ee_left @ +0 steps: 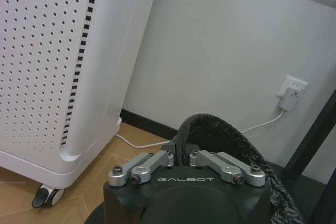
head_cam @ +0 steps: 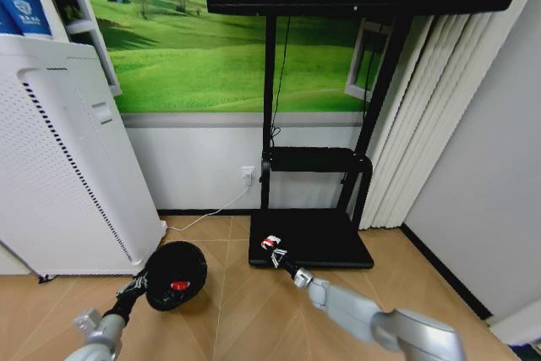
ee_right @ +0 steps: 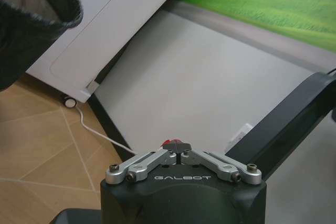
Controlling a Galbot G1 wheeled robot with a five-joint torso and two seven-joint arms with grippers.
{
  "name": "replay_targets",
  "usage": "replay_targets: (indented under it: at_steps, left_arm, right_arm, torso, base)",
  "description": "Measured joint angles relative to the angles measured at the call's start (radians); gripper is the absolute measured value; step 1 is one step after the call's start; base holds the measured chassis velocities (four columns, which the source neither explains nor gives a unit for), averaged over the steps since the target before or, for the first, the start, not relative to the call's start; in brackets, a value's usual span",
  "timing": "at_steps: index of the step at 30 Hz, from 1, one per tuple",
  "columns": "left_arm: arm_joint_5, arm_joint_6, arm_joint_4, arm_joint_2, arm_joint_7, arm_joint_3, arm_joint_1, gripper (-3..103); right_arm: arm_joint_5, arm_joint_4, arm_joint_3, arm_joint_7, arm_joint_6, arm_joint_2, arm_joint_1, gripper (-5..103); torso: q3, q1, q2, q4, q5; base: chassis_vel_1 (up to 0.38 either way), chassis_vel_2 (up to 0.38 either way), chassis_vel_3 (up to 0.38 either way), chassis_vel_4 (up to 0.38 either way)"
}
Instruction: Pick up the trash bin and place the garbage on the floor into it.
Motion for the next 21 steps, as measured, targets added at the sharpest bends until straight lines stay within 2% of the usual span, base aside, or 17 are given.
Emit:
replay_targets:
  at_steps: [2, 3, 5, 9, 15, 17, 21]
  left_arm:
    - [0.000, 0.000, 0.006, 0.000, 0.001, 0.000, 0.000, 7]
    - [0.000, 0.000, 0.006, 0.000, 0.001, 0.000, 0.000, 7]
    - [0.000, 0.000, 0.005, -0.001, 0.003, -0.001, 0.002, 7]
    - [0.001, 0.000, 0.001, -0.005, 0.005, -0.007, 0.007, 7]
    - [0.006, 0.000, -0.013, -0.012, 0.005, -0.010, 0.014, 7]
    - [0.007, 0.000, -0.021, -0.014, 0.004, -0.012, 0.014, 7]
    - [0.011, 0.000, -0.031, -0.020, 0.002, -0.013, 0.016, 7]
  right_arm:
    - [0.000, 0.093, 0.000, 0.003, 0.000, -0.058, -0.004, 0]
    - [0.000, 0.093, 0.000, 0.003, 0.000, -0.058, -0.004, 0]
    - [0.000, 0.187, -0.016, 0.003, 0.000, -0.105, -0.004, 0]
    - [-0.014, 0.287, -0.048, 0.009, 0.000, -0.133, 0.009, 0]
    - [-0.034, 0.413, -0.123, 0.030, 0.000, -0.129, 0.052, 0]
    - [-0.040, 0.460, -0.186, 0.041, 0.000, -0.103, 0.080, 0]
    - [-0.042, 0.476, -0.232, 0.044, -0.001, -0.070, 0.105, 0]
  torso:
    - [0.000, 0.000, 0.000, -0.0002, -0.0001]
    - [0.000, 0.000, 0.000, -0.0002, -0.0001]
    - [0.000, 0.000, 0.000, -0.0002, -0.0001]
    - [0.000, 0.000, 0.000, -0.0002, -0.0001]
    - [0.000, 0.000, 0.000, 0.0002, -0.0004]
    - [0.000, 0.000, 0.000, 0.0001, -0.0001]
    - [0.000, 0.000, 0.000, -0.0001, -0.0005]
  base:
    - [0.000, 0.000, 0.000, 0.000]
    - [0.000, 0.000, 0.000, 0.000]
    - [0.000, 0.000, 0.000, 0.000]
    - [0.000, 0.000, 0.000, 0.000]
    - [0.000, 0.000, 0.000, 0.000]
    - [0.000, 0.000, 0.000, 0.000]
    - [0.000, 0.000, 0.000, 0.000]
